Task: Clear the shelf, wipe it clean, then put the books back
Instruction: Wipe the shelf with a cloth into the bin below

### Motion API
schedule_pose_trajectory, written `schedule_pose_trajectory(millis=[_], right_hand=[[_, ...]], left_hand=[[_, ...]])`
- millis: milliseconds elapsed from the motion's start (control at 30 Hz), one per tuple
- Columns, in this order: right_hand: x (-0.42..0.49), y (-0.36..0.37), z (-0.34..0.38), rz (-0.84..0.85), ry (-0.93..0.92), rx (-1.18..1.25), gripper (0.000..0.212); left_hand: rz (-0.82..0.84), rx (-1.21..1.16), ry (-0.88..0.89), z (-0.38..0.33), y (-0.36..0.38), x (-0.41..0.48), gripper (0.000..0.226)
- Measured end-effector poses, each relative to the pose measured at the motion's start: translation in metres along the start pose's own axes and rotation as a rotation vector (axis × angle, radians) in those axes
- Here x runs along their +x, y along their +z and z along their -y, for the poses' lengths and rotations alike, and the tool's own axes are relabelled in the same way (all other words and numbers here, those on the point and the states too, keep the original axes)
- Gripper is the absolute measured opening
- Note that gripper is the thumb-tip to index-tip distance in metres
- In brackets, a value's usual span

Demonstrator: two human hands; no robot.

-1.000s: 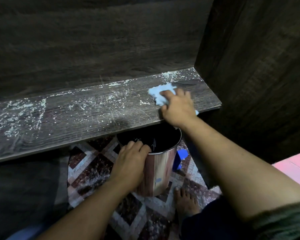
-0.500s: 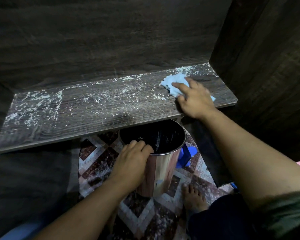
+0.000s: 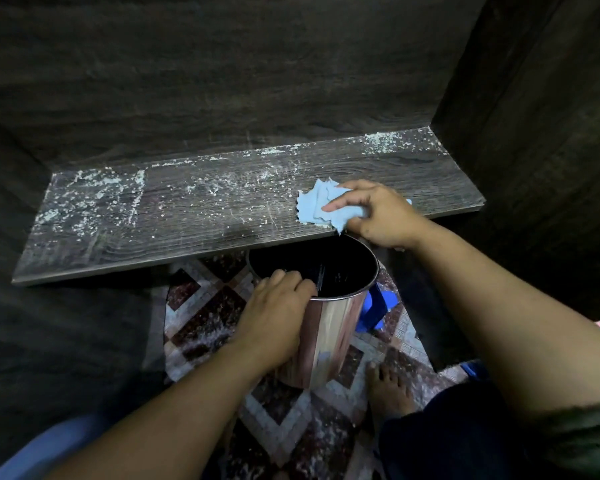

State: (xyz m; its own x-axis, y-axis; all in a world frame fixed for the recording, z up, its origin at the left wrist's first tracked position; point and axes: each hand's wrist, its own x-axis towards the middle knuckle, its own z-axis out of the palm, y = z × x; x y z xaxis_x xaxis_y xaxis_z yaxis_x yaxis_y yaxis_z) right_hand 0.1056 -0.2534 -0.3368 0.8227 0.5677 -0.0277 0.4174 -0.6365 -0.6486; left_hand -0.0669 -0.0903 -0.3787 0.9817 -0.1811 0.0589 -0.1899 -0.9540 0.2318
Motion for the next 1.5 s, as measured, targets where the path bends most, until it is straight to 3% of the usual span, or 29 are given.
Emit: schedule_pose_trajectory(millis=[267,433,467,533,600,633,733,800,1067,1167,1300,1500], right_hand=[[-0.013,0.001,0.002,0.022,-0.044,0.014,0.044],[-0.013,-0.019,0.013,0.170,0.024,0.148,0.040],[-0.011,-0.022,0.012,0.135,0.040,0.208,0.042],[-0.003,-0.026,0.002,-0.107,0.035,0.245,0.043],[0.008,-0.027,-0.020,-0.342,0.066,0.130,0.040],[0.012,-0.027,-0.029,-0.369,0.108,0.033,0.040],[0.015,-0.018,-0.039,-0.238,0.195,-0.293,0.043],[0.017,-0.012,-0.033,-0.199,0.138,-0.337,0.044],[0.009,-0.006,0.002,-0.083,-0.001,0.050,0.038],[0.013,-0.016,0.003,-0.267,0.024,0.130,0.034],[0.044,-0.029,-0.007,-0.467,-0.009,-0.037,0.044],[0.095,-0.013,0.005,-0.296,-0.119,-0.420,0.065]], left_hand=[[0.021,0.010,-0.011,-0.006,-0.003,0.003,0.038],[0.027,-0.003,-0.022,-0.004,0.000,0.002,0.036],[0.032,0.000,-0.027,-0.003,0.001,0.002,0.038],[0.028,-0.003,-0.030,-0.002,0.002,0.002,0.042],[0.034,-0.013,-0.025,-0.002,0.001,0.002,0.042],[0.037,-0.020,-0.023,-0.003,0.001,0.002,0.041],[0.037,-0.002,-0.023,-0.002,0.001,0.003,0.039],[0.033,-0.009,-0.032,-0.002,-0.002,0.004,0.039],[-0.009,-0.038,-0.060,0.000,0.003,0.010,0.039],[-0.006,-0.025,-0.069,-0.002,0.001,0.013,0.034],[-0.021,-0.022,-0.066,-0.007,-0.001,0.019,0.033],[-0.058,-0.009,-0.067,-0.002,0.003,0.018,0.040]])
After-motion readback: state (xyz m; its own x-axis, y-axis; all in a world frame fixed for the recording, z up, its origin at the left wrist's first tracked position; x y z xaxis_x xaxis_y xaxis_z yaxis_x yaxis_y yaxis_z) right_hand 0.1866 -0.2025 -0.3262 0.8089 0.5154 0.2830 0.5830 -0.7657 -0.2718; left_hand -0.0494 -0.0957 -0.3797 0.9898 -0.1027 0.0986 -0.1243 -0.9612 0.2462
